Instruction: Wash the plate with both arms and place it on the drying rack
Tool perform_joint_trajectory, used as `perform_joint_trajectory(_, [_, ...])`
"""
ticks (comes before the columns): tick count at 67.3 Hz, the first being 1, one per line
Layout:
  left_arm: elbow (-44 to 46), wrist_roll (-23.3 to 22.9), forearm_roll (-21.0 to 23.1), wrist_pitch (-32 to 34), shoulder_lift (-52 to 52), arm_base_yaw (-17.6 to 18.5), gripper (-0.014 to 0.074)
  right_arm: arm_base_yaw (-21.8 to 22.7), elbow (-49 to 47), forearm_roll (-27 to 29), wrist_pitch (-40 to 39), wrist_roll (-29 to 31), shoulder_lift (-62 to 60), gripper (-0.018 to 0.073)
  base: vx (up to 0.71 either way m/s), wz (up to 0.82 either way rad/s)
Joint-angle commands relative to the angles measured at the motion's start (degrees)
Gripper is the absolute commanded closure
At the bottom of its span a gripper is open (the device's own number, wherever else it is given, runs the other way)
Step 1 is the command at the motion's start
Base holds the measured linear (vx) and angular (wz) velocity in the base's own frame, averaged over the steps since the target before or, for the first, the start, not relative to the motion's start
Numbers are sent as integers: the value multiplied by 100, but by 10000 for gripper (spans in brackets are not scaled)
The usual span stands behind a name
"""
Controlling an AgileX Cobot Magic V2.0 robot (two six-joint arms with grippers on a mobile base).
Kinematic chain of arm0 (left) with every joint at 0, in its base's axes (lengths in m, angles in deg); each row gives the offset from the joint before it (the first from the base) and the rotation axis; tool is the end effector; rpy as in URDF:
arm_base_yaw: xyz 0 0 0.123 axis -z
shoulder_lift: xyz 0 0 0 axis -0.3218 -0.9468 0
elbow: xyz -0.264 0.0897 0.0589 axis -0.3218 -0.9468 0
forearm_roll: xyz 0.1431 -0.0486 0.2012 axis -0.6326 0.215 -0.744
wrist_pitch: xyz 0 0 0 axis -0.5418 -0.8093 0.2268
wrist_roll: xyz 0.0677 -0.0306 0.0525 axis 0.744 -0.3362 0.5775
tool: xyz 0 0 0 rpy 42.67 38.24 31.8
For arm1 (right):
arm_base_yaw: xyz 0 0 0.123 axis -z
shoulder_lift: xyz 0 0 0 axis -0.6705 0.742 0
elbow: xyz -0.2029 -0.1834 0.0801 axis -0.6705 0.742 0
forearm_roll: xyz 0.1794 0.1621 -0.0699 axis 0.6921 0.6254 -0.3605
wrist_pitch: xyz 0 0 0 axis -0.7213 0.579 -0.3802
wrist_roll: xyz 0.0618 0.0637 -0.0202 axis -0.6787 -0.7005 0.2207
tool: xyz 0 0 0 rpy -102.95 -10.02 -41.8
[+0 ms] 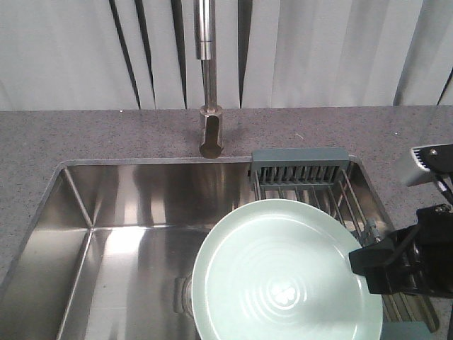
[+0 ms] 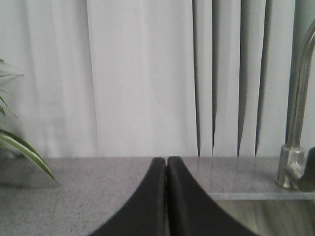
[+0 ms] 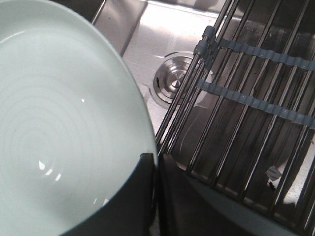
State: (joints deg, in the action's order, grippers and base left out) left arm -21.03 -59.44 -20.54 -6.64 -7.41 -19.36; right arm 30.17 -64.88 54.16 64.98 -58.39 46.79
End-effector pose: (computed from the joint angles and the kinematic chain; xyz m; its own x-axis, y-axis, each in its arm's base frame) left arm 0.0508 0.0009 0.3216 -0.0073 -0.0343 -0.9994 -0.0147 0.9993 -0.0341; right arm 0.1586 0.0721 0.3180 -0.7940 -0.1826 -0.5799 -0.4341 0.8380 0.3305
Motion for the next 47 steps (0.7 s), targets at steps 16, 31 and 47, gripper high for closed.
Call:
perform_joint_trajectory(16, [2053,540,12,-1409,-2432,25,603,8,-150,207,-215,63,-74,564,0,0])
perform_joint_trajectory(31, [2156,554,18,-1253,-3490,25,603,8,-150,207,-215,63,-74,564,0,0])
perform_joint_trajectory(47, [2171,554,23,-990,-4252,25,593,8,-150,207,-215,63,-74,564,0,0])
